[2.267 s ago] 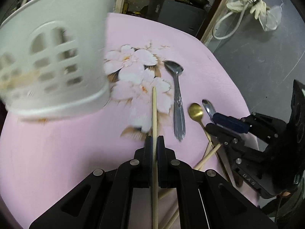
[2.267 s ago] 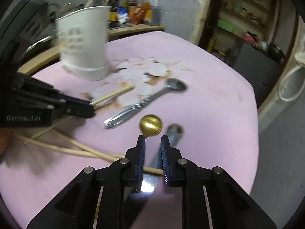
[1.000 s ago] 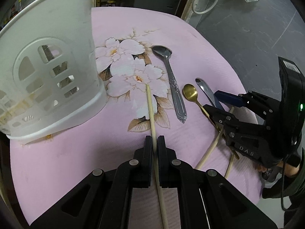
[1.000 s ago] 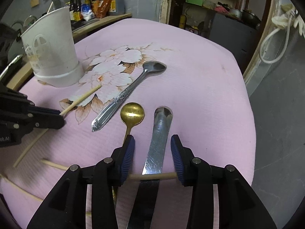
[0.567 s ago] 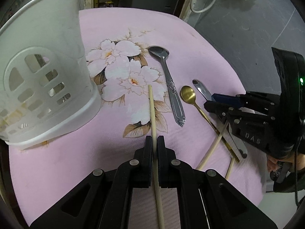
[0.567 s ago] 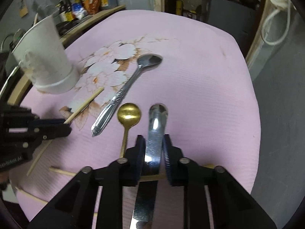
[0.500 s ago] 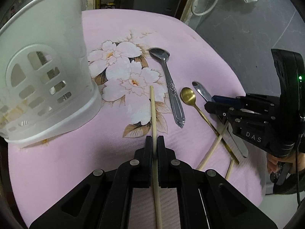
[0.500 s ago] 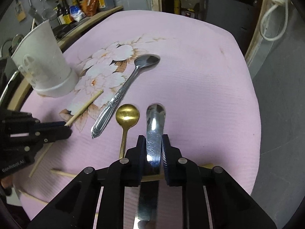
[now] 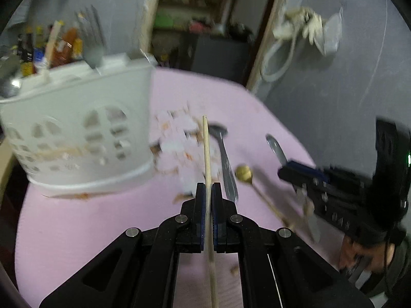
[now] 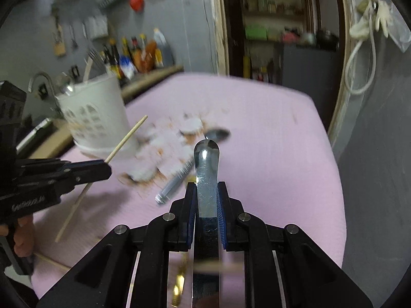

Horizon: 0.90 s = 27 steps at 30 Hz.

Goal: Organize utensils
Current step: 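Lift the knife and chopstick up toward the white basket with both tools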

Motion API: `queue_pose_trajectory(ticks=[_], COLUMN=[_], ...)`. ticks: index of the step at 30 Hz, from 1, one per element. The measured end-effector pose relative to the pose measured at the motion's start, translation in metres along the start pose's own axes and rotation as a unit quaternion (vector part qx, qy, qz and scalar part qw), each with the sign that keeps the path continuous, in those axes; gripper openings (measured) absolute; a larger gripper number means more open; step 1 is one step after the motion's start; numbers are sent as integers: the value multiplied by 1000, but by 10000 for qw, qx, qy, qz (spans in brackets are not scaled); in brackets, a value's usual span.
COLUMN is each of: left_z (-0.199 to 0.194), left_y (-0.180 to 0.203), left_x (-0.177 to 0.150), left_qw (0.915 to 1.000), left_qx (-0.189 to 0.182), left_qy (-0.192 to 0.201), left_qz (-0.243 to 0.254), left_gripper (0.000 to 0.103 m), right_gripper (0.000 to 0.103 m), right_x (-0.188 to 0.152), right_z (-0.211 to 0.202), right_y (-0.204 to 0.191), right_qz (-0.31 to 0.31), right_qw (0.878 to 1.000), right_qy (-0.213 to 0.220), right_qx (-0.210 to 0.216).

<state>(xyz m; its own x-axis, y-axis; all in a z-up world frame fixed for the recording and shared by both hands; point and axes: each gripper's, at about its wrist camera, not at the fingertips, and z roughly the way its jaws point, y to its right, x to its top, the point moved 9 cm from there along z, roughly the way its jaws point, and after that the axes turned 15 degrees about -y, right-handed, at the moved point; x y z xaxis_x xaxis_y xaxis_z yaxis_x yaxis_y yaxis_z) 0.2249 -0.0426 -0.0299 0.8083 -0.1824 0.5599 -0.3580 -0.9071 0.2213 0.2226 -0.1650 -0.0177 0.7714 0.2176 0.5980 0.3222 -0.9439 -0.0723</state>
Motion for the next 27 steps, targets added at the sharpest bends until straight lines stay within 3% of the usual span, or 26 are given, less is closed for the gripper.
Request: queue_pose_trajectory(ticks=[7, 19, 27], left_z=[-37, -98, -142], left_y=[-7, -28, -62], left_x=[14, 29, 59], left_qw=[9945, 9771, 9590], left_qx=[159, 352, 705], left_qy=[1028, 2062, 2682], left_qz=[-143, -380, -583], left_gripper=[3, 3, 3], right_gripper=[13, 13, 13], right_x=[17, 52, 100], right_z=[-29, -69, -97], right_y=[-21, -42, -75], right_qz=[-277, -409, -582], right_qw=[9947, 9757, 9527], right_qy=[987, 2148, 2962], right_qx=[-67, 161, 355])
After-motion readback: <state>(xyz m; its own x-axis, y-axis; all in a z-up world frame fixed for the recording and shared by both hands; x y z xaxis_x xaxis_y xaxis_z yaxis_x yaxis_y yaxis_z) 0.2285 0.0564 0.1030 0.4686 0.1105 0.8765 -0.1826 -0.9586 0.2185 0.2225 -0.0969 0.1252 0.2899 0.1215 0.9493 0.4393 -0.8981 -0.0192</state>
